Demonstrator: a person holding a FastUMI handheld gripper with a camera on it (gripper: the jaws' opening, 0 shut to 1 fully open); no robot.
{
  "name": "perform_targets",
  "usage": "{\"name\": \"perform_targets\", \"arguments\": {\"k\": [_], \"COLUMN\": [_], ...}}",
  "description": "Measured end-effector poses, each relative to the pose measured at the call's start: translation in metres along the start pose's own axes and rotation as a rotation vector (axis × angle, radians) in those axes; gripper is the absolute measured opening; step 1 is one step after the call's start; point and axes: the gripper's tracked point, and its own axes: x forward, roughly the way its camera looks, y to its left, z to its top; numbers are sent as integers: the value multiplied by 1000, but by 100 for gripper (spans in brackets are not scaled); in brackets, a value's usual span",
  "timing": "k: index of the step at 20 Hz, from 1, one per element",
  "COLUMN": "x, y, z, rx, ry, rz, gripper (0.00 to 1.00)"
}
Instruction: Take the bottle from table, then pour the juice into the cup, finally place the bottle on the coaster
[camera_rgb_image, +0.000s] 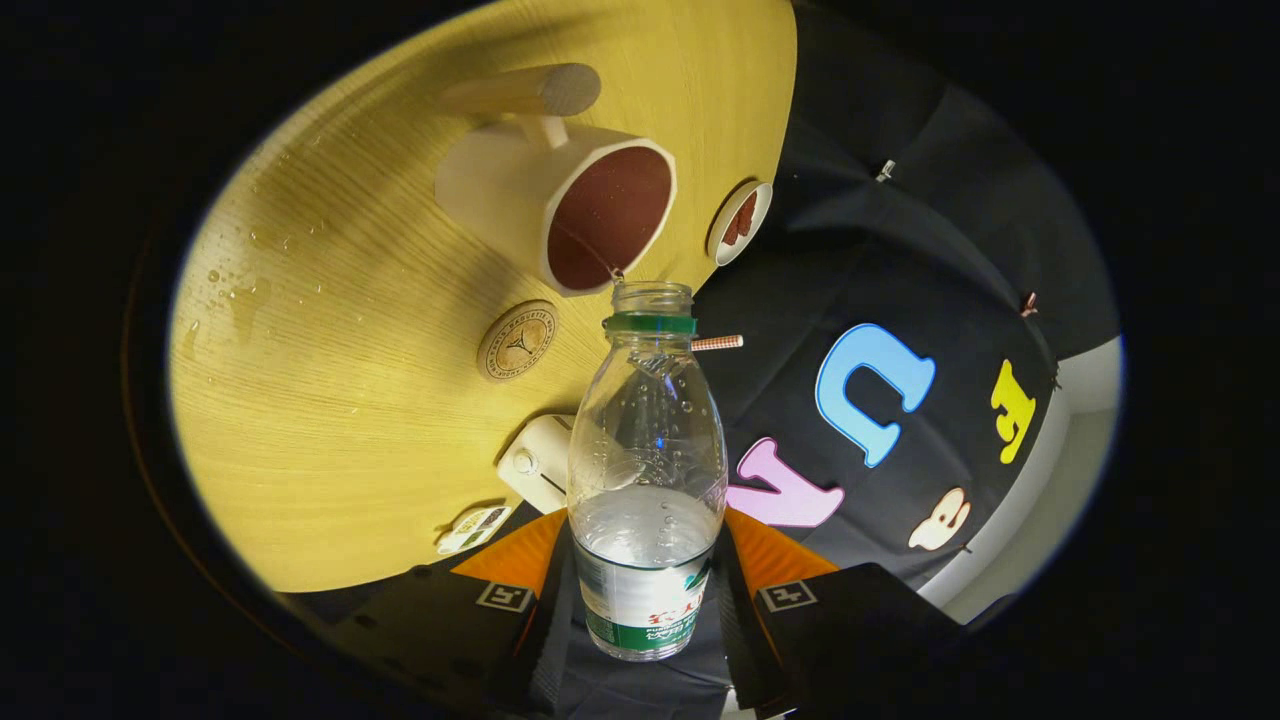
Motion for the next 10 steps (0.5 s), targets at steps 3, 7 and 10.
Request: {"name": "perform_targets", "arguments": {"k": [3, 7, 10], "x": [0, 1, 1], "y": [-3, -6, -9], "z": [6, 4, 7], "rx": [-29, -46, -58], "ry": [-18, -25, -36], "rz": [-4, -3, -11], "gripper": [67, 67, 67]}}
